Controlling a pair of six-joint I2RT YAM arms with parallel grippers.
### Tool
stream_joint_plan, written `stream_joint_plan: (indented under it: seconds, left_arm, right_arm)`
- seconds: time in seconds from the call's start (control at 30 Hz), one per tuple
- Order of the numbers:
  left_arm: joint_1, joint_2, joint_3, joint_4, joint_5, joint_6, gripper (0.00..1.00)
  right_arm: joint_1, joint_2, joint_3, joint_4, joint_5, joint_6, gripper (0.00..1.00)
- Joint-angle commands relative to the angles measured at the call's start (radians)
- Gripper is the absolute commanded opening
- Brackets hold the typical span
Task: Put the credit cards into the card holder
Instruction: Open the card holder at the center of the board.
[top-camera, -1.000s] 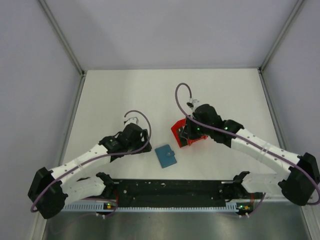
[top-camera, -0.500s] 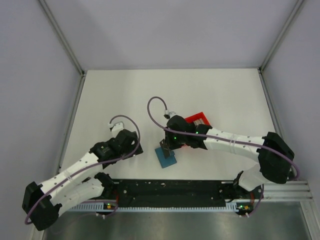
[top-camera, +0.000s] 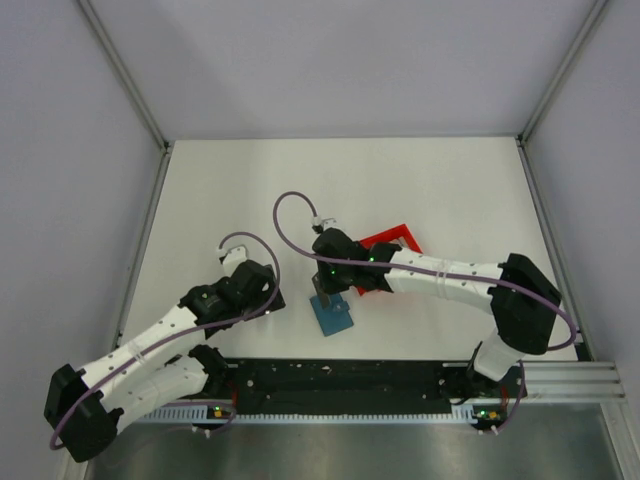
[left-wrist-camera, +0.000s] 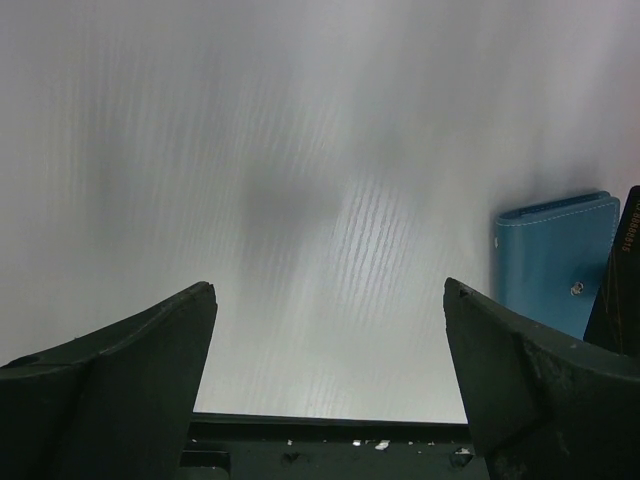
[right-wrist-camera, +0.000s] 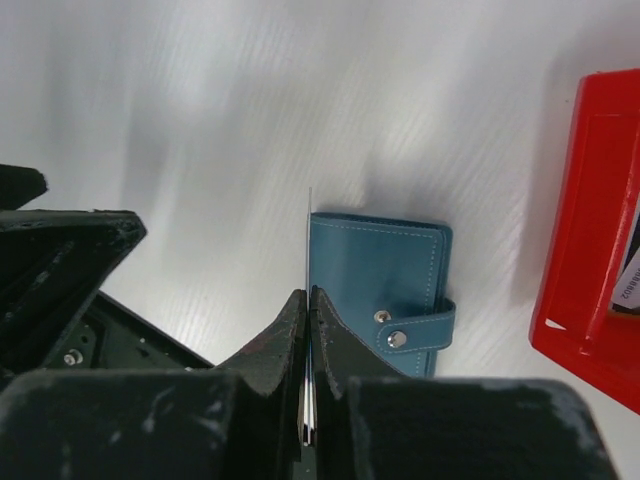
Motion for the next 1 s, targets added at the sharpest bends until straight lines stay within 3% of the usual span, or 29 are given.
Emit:
stream_joint_plan:
  seconds: [0.0, 0.77, 0.97]
  left_arm:
    - [0.005, -0.015, 0.004, 0.016, -0.005, 0.007, 0.99]
    - [0.005, 0.005, -0.011, 0.097, 0.053, 0.036, 0.98]
    - [0.005, 0.012, -0.049, 0.221, 0.172, 0.119, 0.99]
  right_arm:
    - [0.012, 0.043, 0.064, -0.057, 0.054, -0.053, 0.00]
    - [-0.004, 0.026, 0.032, -0.180, 0.169, -0.098, 0.00]
    - [-0.034, -0.020, -0.020, -0.180, 0.130, -0.116, 0.00]
